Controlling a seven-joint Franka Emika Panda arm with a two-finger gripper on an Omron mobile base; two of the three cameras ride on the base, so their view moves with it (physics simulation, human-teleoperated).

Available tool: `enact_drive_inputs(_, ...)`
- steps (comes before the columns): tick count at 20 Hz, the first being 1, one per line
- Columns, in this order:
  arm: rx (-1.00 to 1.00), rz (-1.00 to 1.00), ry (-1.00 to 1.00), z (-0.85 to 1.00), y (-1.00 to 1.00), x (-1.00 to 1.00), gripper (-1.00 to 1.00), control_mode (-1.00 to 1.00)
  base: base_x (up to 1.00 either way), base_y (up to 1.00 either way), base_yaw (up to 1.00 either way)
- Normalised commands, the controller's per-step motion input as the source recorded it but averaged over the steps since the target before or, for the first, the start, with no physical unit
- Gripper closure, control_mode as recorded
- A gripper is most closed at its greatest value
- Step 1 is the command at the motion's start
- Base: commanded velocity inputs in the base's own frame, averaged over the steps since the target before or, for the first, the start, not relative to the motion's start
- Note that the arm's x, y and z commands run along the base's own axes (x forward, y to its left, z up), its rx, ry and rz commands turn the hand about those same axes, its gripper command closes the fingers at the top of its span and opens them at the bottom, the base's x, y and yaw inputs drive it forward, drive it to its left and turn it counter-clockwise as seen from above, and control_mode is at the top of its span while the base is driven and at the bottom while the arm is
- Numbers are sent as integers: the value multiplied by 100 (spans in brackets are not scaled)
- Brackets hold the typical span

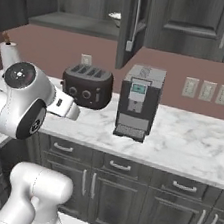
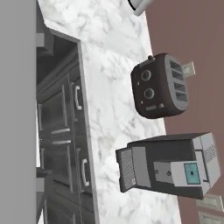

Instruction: Take the smaller bowl and place it next to the appetizer plate on the dining counter , and place the larger bowl next to the plate with cooked food.

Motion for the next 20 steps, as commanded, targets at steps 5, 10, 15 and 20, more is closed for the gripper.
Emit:
enact_drive_inputs(5,0,0,0,0,0,0,-100,100,54,33,-5)
enact_drive_inputs(10,0,0,0,0,0,0,-100,100,58,22,-2)
enact_drive_inputs(15,0,0,0,0,0,0,-100,100,78,31,-4)
enact_drive_inputs(20,0,0,0,0,0,0,-100,100,87,26,-3)
